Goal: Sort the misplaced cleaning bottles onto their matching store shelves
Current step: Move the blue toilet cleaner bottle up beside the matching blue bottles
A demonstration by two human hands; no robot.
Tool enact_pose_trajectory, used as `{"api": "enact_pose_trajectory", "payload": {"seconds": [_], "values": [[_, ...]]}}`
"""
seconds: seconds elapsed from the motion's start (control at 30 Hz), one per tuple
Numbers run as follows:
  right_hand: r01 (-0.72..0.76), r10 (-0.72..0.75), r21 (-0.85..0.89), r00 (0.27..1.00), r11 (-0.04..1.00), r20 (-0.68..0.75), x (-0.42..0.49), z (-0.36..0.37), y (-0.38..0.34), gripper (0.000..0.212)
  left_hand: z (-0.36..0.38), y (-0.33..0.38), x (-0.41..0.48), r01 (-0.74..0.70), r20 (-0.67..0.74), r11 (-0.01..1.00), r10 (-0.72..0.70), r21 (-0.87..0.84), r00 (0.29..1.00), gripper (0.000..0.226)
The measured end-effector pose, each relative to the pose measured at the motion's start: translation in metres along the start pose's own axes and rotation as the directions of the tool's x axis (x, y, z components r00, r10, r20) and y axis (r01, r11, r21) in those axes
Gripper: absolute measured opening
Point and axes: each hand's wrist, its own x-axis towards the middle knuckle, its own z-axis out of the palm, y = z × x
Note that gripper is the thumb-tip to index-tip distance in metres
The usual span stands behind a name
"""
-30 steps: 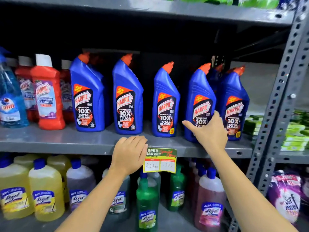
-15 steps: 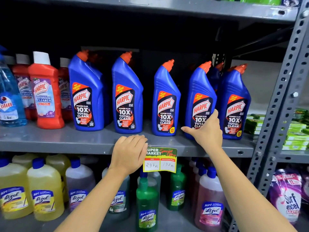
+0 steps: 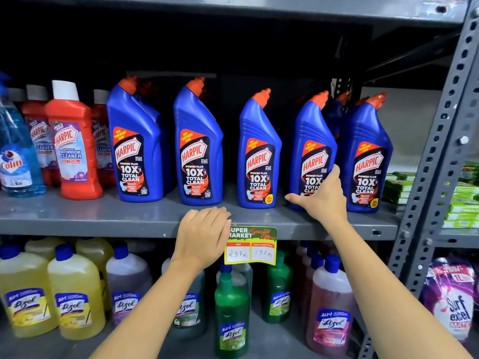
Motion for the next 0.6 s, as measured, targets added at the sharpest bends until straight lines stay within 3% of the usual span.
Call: {"api": "enact_pose_trajectory", "payload": {"seconds": [0.4,0.6], "values": [[-0.014,0.014,-0.007,1.000,1.000,0.025,-0.006,-0.001,0.003,0.136,-0.005,0.004,0.000,0.044,0.046,0.999,-0.043,-0.024,0.998,0.031],[0.016,-0.017,-0.013,0.997,1.000,-0.070,-0.013,0.001,0.007,0.131,-0.011,0.011,-0.003,0.185,0.121,0.976,-0.171,-0.114,0.978,0.039]]}}
